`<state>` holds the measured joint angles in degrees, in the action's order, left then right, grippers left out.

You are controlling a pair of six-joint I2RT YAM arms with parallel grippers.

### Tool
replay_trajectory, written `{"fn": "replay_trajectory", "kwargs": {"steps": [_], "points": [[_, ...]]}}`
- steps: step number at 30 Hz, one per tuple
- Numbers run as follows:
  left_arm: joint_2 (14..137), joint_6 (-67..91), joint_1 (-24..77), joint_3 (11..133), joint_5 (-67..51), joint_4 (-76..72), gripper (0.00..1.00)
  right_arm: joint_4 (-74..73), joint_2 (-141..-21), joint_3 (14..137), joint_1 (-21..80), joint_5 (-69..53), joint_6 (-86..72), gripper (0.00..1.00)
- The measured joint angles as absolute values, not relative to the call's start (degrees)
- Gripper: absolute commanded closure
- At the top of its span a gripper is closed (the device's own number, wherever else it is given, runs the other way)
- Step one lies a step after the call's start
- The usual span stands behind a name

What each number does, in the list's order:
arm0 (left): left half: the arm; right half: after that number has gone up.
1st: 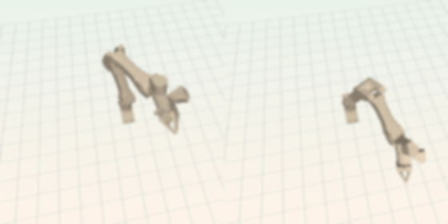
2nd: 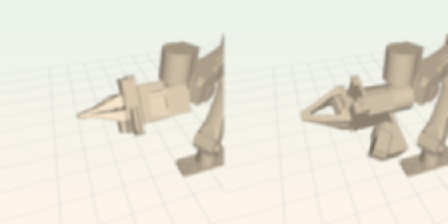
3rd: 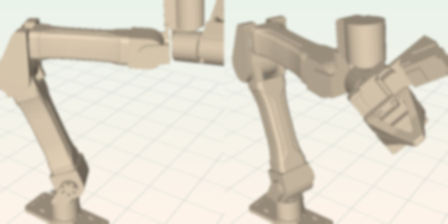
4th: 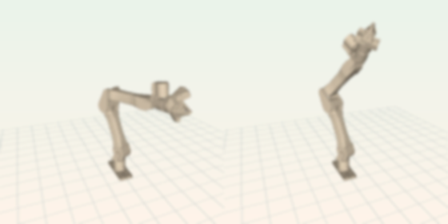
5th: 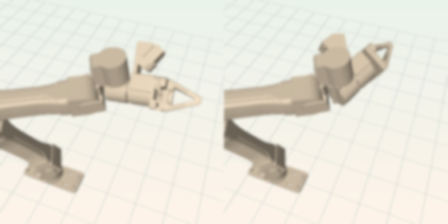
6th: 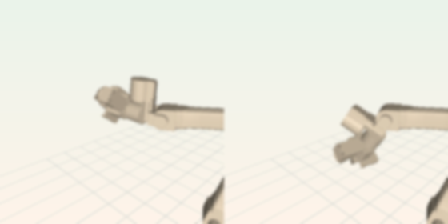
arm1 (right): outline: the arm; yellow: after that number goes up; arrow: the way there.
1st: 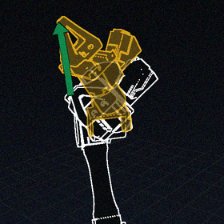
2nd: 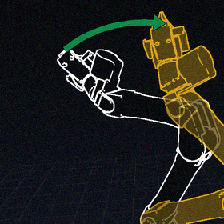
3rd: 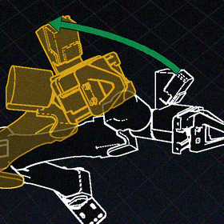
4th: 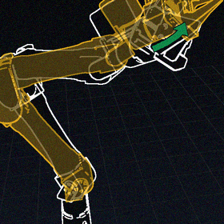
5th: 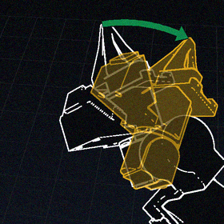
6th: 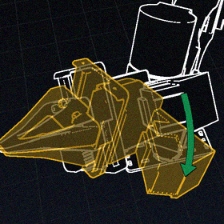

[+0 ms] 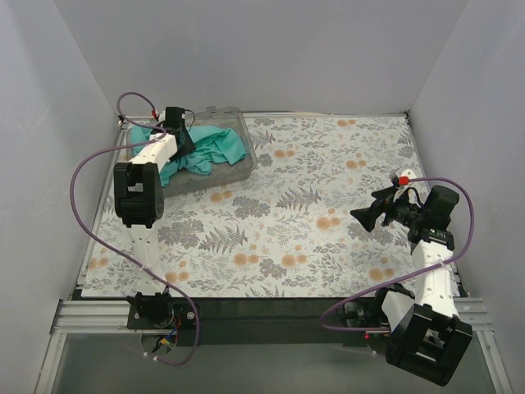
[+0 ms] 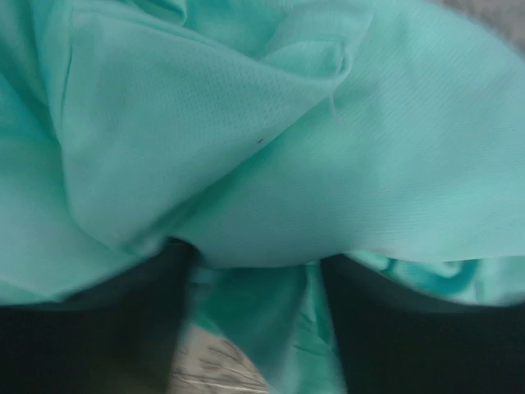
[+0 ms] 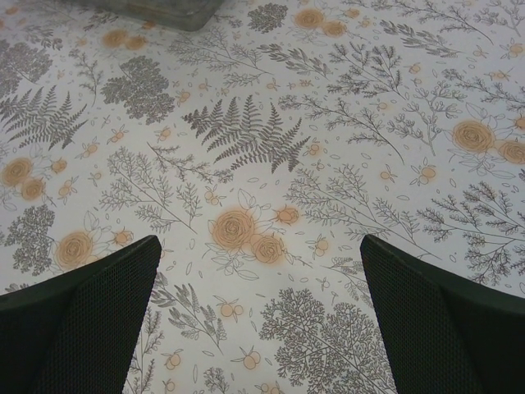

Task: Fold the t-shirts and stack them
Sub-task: Grab the tshirt from the pile, then move the tshirt to the center of the board

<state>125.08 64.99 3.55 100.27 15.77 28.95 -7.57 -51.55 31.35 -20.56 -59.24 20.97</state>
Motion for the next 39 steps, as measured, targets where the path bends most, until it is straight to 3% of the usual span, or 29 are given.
{"fn": "replay_trajectory", "kwargs": {"steps": [2,3,4,10,15,23,31,39], "points": [[127.07,64.07,3.55,101.47,16.12,29.19,0.78,-7.57,-51.55,31.42,-20.56,-59.13,20.97,0.02],[127.61,63.57,3.55,101.78,16.14,29.41,0.94,-7.57,-51.55,31.42,-20.56,-59.05,20.97,0.02],[128.09,63.22,3.55,102.10,16.12,29.58,1.00,-7.60,-51.59,31.44,-20.56,-58.96,20.97,0.02],[124.95,60.60,3.64,101.06,14.39,26.98,1.00,-7.62,-51.66,31.53,-20.56,-58.54,20.99,0.02],[109.69,58.46,5.74,95.37,10.72,19.77,1.00,-7.66,-51.66,31.64,-20.56,-58.43,20.97,0.02],[88.88,60.53,11.99,98.78,-2.07,4.80,1.00,-7.73,-51.92,31.75,-20.56,-58.30,20.99,0.02],[88.79,67.81,17.89,105.34,-14.31,-1.74,1.00,-7.84,-52.14,31.75,-20.56,-56.95,21.04,0.02],[90.65,69.41,26.61,99.98,-19.25,-1.78,1.00,-8.05,-52.12,31.75,-20.56,-53.06,21.28,0.02]]}}
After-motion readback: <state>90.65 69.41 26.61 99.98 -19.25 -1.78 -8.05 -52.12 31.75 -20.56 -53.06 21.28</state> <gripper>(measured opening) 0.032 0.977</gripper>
